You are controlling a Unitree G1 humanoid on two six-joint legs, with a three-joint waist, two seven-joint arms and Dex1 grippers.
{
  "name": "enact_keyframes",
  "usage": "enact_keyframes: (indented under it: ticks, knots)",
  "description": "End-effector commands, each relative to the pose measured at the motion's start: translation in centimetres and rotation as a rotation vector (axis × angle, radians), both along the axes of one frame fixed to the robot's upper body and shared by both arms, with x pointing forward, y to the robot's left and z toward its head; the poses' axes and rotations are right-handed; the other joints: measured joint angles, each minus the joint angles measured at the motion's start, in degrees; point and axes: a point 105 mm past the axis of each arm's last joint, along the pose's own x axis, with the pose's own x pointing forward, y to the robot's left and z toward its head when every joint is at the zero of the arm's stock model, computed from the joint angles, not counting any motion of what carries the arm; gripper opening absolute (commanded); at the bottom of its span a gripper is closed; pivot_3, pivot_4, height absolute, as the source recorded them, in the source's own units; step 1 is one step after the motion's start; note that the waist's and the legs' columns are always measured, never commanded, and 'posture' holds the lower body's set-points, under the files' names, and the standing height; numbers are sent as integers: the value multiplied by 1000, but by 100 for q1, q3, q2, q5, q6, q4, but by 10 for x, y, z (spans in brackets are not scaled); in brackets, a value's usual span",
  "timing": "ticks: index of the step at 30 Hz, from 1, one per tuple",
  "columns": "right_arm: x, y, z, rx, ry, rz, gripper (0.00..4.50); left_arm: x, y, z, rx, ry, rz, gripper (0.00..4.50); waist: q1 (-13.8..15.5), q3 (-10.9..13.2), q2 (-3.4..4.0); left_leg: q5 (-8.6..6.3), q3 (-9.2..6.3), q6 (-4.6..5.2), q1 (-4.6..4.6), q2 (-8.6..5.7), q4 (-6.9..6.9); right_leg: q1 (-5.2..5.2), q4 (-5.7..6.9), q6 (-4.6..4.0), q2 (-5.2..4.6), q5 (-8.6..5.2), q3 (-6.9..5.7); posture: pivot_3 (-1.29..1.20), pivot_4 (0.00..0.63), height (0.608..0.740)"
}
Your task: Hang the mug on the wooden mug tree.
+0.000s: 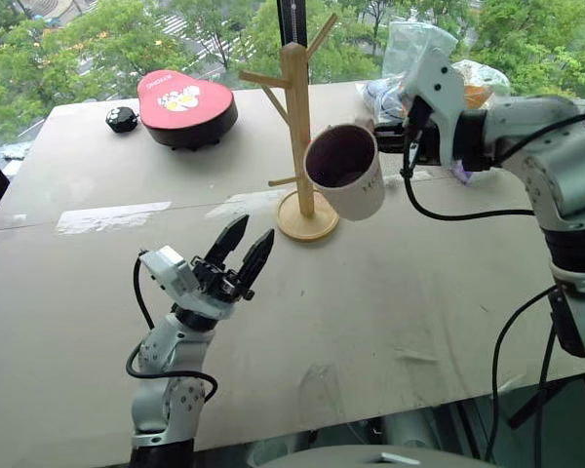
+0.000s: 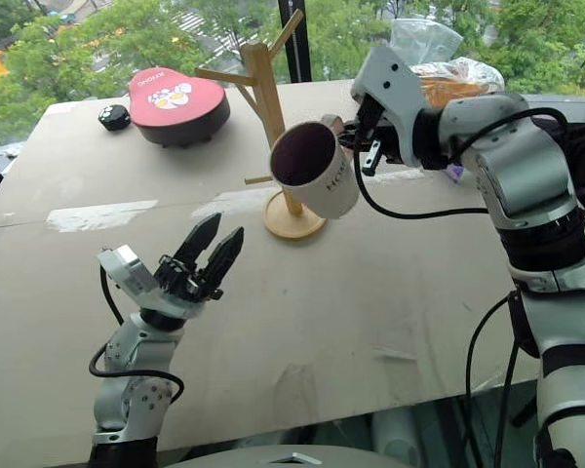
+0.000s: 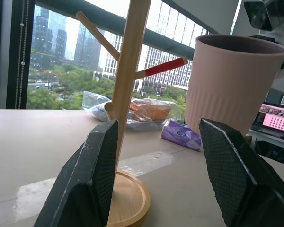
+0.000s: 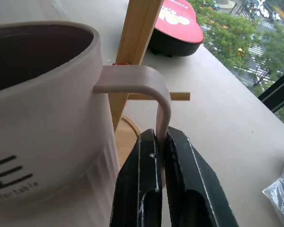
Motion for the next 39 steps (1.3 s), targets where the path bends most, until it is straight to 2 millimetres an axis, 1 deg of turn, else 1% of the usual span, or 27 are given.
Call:
enact_keyframes:
  ticks: [1, 12, 15, 18, 19, 20, 21, 23, 26, 27, 29, 31, 32, 34, 36, 39]
  knots:
    - [-2, 13, 14, -32, -26, 11, 55, -3, -6, 9, 10, -69, -25, 2752, 3, 0, 0, 0, -1, 0, -1, 0, 1, 0, 0, 0, 0, 0, -1, 0, 150, 740]
    - [6, 27, 14, -111, -27, 25, 55, -8, -21, 11, 27, -100, -100, 2752, -16, 0, 1, 0, -1, 0, -6, -6, 10, -2, 3, 2, 1, 3, -1, 0, 150, 740]
    - [5, 35, 22, -96, -37, 41, 55, -8, -22, 9, 25, -96, -103, 2752, -35, 0, 1, 0, -1, 0, -6, -5, 10, -3, 4, 1, 1, 3, 0, 0, 150, 740]
    - [5, 38, 26, -84, -47, 44, 703, -8, -23, 8, 27, -92, -111, 2752, -39, 0, 1, 0, -1, 0, -6, -5, 10, -3, 6, 1, 1, 3, 0, 0, 150, 740]
    - [6, 38, 27, -82, -49, 40, 1232, -8, -23, 8, 27, -92, -111, 2752, -38, 0, 0, 0, 0, 0, -6, -5, 10, -3, 6, 1, 2, 3, 0, 0, 150, 740]
    - [7, 37, 27, -82, -52, 37, 1482, -8, -23, 8, 27, -93, -110, 2752, -30, 0, 1, 0, -1, 0, -6, -5, 10, -3, 6, 1, 2, 3, 0, 0, 150, 740]
    - [8, 37, 28, -78, -53, 32, 2131, -8, -23, 8, 26, -93, -109, 2752, -29, 0, 0, 0, -1, 0, -6, -6, 11, -3, 6, 1, 2, 3, -1, 0, 150, 740]
    - [9, 35, 29, -70, -56, 21, 2735, -8, -23, 8, 27, -93, -110, 2752, -29, 0, 0, 0, 0, 0, -6, -7, 11, -3, 6, 1, 2, 3, 0, 0, 150, 740]
    - [12, 30, 33, -39, -55, -11, 4238, -8, -22, 5, 37, -74, -111, 2752, -40, 0, 1, 0, -1, 0, -6, -7, 10, -3, 6, 1, 3, 3, 0, 0, 150, 740]
    - [12, 27, 33, -25, -43, -22, 4382, -8, -22, 4, 43, -70, -110, 2752, -46, 0, 1, 0, 0, 0, -6, -7, 10, -4, 6, 1, 3, 3, 0, 0, 150, 740]
    - [13, 22, 32, 3, -17, -37, 4382, -9, -22, 3, 52, -63, -108, 2752, -59, 0, 1, 0, -1, 0, -6, -7, 10, -4, 6, 1, 2, 3, 0, 0, 150, 740]
    - [14, 4, 25, 41, 35, -61, 4382, -7, -20, -1, 77, -37, -94, 2752, -33, -2, -2, 0, -1, 0, -6, -7, 10, -3, 6, 1, 2, 3, 0, 0, 150, 740]
    - [13, -2, 23, 52, 48, -65, 4382, -8, -19, -3, 84, -29, -90, 2752, -20, -1, -2, 0, -4, 0, -6, -7, 10, -1, 5, 1, 4, 3, -3, 0, 150, 740]
    - [8, -21, 12, 93, 99, -65, 4382, -8, -16, -10, 111, 14, -76, 2752, 11, -2, -2, 0, -3, 0, -7, -9, 12, -1, 5, 1, 4, 3, -2, 0, 150, 740]
    - [2, -48, -8, 138, 123, -76, 4382, -6, -12, -28, 164, 111, -47, 2752, 26, -2, -4, 0, -3, 0, -8, -10, 12, 0, 2, 2, 4, 3, -2, 0, 150, 740]
    - [-16, -75, -39, 231, 141, -61, 4382, -8, -8, -54, 260, 235, -16, 2752, 19, -2, -2, 0, 0, 1, -9, -11, 11, 0, -1, 2, 3, 3, 1, 0, 150, 740]
